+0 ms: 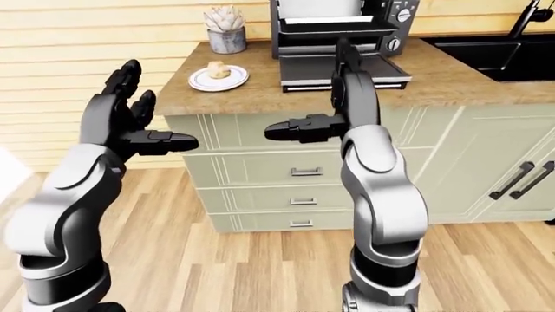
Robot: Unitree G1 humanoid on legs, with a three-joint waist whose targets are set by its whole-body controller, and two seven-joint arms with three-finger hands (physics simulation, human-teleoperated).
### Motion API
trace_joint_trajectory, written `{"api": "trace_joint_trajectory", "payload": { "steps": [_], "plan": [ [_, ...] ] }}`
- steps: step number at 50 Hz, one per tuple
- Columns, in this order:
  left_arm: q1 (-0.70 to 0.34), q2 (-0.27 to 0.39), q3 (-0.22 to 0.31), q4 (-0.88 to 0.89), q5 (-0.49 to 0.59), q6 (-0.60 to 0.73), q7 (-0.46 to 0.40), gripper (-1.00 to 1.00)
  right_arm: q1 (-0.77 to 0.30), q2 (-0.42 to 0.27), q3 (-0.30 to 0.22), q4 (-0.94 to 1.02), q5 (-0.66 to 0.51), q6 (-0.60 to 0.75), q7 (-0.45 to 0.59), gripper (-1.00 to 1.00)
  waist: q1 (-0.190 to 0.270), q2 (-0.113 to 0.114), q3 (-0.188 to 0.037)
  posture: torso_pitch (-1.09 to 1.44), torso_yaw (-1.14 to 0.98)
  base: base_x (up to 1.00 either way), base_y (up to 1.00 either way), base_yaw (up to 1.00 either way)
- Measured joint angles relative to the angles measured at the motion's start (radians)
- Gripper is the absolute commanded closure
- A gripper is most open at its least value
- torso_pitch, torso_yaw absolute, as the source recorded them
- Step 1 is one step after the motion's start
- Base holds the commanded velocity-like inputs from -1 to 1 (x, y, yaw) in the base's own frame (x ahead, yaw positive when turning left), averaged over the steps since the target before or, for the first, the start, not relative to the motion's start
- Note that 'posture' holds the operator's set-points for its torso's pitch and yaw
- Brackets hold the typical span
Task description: Place the bread on the tray of the toaster oven.
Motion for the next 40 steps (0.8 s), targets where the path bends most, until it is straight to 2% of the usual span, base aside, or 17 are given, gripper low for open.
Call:
{"api": "trace_joint_trajectory", "payload": {
  "steps": [2,4,5,6,9,15,17,18,19,21,23,27,30,31,33,35,40],
  "plan": [
    [-0.002,0.000,0.001,-0.008,0.002,-0.005,0.001,-1.00,0.000,0.000,0.000,-0.003,0.002,-0.007,0.002,-1.00,-0.004,0.029,0.003,0.00,0.00,0.05,0.10,0.00],
    [-0.004,0.002,0.003,-0.012,0.003,-0.009,0.001,-1.00,-0.005,-0.001,0.000,-0.003,0.003,-0.008,0.002,-1.00,-0.007,0.071,-0.004,0.00,0.00,0.04,0.09,0.00],
    [-0.002,0.007,0.007,-0.012,0.003,-0.011,0.001,-1.00,-0.005,0.006,0.004,-0.004,0.003,-0.011,0.002,-1.00,0.000,0.069,-0.007,0.00,0.00,0.04,0.10,0.00],
    [0.002,0.008,0.013,-0.010,0.005,-0.010,0.003,-1.00,0.000,0.009,0.011,-0.004,0.005,-0.011,0.003,-1.00,0.006,0.060,-0.003,0.00,0.00,0.05,0.09,0.00],
    [0.012,0.008,0.022,-0.006,0.013,0.006,0.010,-1.00,0.008,0.011,0.026,0.004,0.017,-0.003,0.012,-1.00,0.009,0.051,-0.003,0.00,0.00,0.05,0.09,0.00],
    [0.001,0.008,0.014,-0.014,0.011,0.001,0.007,-1.00,-0.006,0.006,0.011,-0.008,0.014,-0.007,0.008,-1.00,0.007,-0.016,0.000,0.00,0.00,0.08,0.09,0.00],
    [-0.003,0.008,0.014,-0.011,0.012,-0.005,0.005,-1.00,-0.014,0.005,0.011,-0.014,0.014,-0.006,0.006,-1.00,0.010,-0.052,-0.004,0.00,0.00,0.11,0.09,0.00],
    [-0.004,0.003,0.012,-0.010,0.012,-0.008,0.005,-1.00,-0.014,0.001,0.009,-0.015,0.013,-0.007,0.005,-1.00,0.002,-0.053,-0.007,0.00,0.00,0.12,0.09,0.00],
    [0.000,-0.001,0.006,-0.009,0.011,-0.010,0.003,-1.00,-0.009,0.000,0.005,-0.013,0.012,-0.011,0.004,-1.00,-0.004,-0.042,0.000,0.00,0.00,0.11,0.09,0.00],
    [0.007,-0.005,-0.008,0.001,0.005,-0.004,-0.002,-1.00,0.007,0.000,-0.003,-0.001,0.007,-0.011,0.001,-1.00,-0.005,-0.045,0.003,0.00,0.00,0.13,0.09,0.00],
    [0.006,-0.004,-0.010,0.008,0.002,0.001,-0.006,-1.00,0.007,0.000,-0.004,0.012,0.004,-0.006,-0.001,-1.00,-0.003,-0.036,0.000,0.00,0.00,0.12,0.09,0.00],
    [-0.003,0.000,0.002,-0.006,0.005,-0.004,-0.003,-1.00,0.001,-0.001,-0.001,0.001,0.005,-0.012,0.000,-1.00,-0.003,0.012,0.008,0.00,0.00,0.13,0.09,0.00],
    [-0.005,0.001,0.003,-0.010,0.007,-0.012,-0.003,-1.00,-0.005,-0.001,0.000,-0.004,0.007,-0.013,0.000,-1.00,-0.010,0.071,0.000,0.00,0.00,0.14,0.12,0.00],
    [-0.004,0.006,0.006,-0.010,0.007,-0.013,-0.002,-1.00,-0.006,0.006,0.004,-0.005,0.007,-0.014,0.000,-1.00,-0.003,0.071,-0.004,0.00,0.00,0.13,0.15,0.00],
    [0.008,0.007,0.016,-0.001,0.012,-0.013,0.001,-1.00,0.001,0.012,0.020,-0.003,0.013,-0.009,0.004,-1.00,0.006,0.059,0.006,0.00,0.00,0.13,0.18,0.00],
    [0.014,0.006,0.020,0.010,0.017,-0.006,0.004,-1.00,0.002,0.012,0.027,0.003,0.020,0.000,0.009,-1.00,0.007,0.049,0.005,0.00,0.00,0.13,0.18,0.00],
    [0.003,0.006,0.013,0.001,0.017,-0.008,0.003,-1.00,-0.007,0.006,0.013,-0.004,0.017,-0.006,0.007,-1.00,0.008,-0.017,0.004,0.00,0.00,0.13,0.19,0.00]
  ]
}}
